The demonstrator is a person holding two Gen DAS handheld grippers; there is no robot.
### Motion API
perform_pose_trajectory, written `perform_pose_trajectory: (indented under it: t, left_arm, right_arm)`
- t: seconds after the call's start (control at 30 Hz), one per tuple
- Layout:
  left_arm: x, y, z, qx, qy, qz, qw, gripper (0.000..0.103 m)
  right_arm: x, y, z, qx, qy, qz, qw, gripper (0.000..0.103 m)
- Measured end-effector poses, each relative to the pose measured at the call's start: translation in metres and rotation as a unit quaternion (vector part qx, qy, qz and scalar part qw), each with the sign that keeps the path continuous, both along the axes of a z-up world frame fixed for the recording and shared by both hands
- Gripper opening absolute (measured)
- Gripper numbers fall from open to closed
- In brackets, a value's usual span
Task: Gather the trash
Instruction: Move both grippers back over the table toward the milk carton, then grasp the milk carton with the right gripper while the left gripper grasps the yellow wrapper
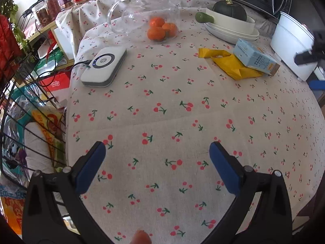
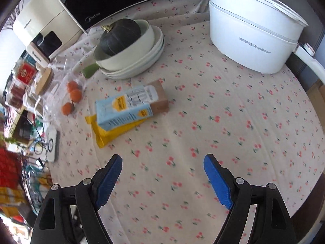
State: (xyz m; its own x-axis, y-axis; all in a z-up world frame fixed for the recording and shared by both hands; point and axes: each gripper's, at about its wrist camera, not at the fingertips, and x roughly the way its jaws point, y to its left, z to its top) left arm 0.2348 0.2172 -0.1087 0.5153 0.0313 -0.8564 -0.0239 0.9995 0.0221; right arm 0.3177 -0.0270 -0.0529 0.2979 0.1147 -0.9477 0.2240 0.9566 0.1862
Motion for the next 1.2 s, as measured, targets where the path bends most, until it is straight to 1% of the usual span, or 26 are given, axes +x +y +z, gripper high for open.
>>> perform_pose_trajectory:
  t: [0.1, 0.23, 0.4, 0.53, 0.67, 0.73, 0.8, 0.83, 0.87, 1.03, 1.13, 1.2]
  left_arm:
    - [0.003, 0.001, -0.002, 0.004, -0.009, -0.012, 0.9999, 0.102]
    - [0.005, 0.007, -0.003, 0.004, -0.01, -0.013, 0.9999, 0.102]
    - [0.006, 0.018, -0.003, -0.005, -0.009, -0.003, 0.9999, 0.102]
    - [0.005, 0.022, -0.006, -0.008, -0.004, 0.003, 1.0, 0.102]
    - [0.005, 0.023, -0.005, -0.011, -0.005, 0.005, 0.9999, 0.102]
    - [0.006, 0.02, -0.005, -0.009, -0.005, 0.003, 0.9999, 0.102]
    - [0.005, 0.015, -0.006, -0.009, -0.002, -0.003, 1.0, 0.102]
    - [0.005, 0.012, -0.007, -0.009, 0.0, -0.006, 0.9999, 0.102]
    - [0.005, 0.008, -0.007, -0.009, 0.003, -0.011, 0.9999, 0.102]
    - [0.01, -0.012, -0.007, -0.008, 0.01, -0.031, 0.9994, 0.102]
    - [0.016, -0.027, -0.003, -0.006, 0.009, -0.058, 0.9983, 0.102]
    - [0.023, -0.038, -0.001, 0.004, 0.011, -0.078, 0.9968, 0.102]
  right_arm:
    - [0.031, 0.014, -0.004, 0.018, -0.004, -0.026, 0.999, 0.084]
    - [0.064, 0.029, -0.011, -0.001, -0.007, -0.057, 0.998, 0.086]
    - [0.086, 0.039, -0.034, 0.012, 0.005, -0.096, 0.995, 0.086]
    - [0.098, 0.044, -0.048, -0.007, 0.013, -0.107, 0.994, 0.087]
    - [0.096, 0.042, -0.072, -0.015, 0.052, -0.089, 0.995, 0.088]
    - [0.088, 0.033, -0.078, -0.01, 0.059, -0.087, 0.994, 0.087]
    - [0.079, 0.021, -0.079, 0.001, 0.058, -0.08, 0.995, 0.079]
    - [0.074, 0.015, -0.077, 0.006, 0.053, -0.07, 0.996, 0.069]
    - [0.07, 0.009, -0.076, 0.008, 0.053, -0.059, 0.997, 0.052]
    - [0.047, -0.009, -0.071, 0.004, 0.051, 0.016, 0.999, 0.051]
    - [0.03, -0.016, -0.065, -0.007, 0.051, 0.043, 0.998, 0.051]
    - [0.019, -0.025, -0.057, -0.012, 0.044, 0.056, 0.997, 0.051]
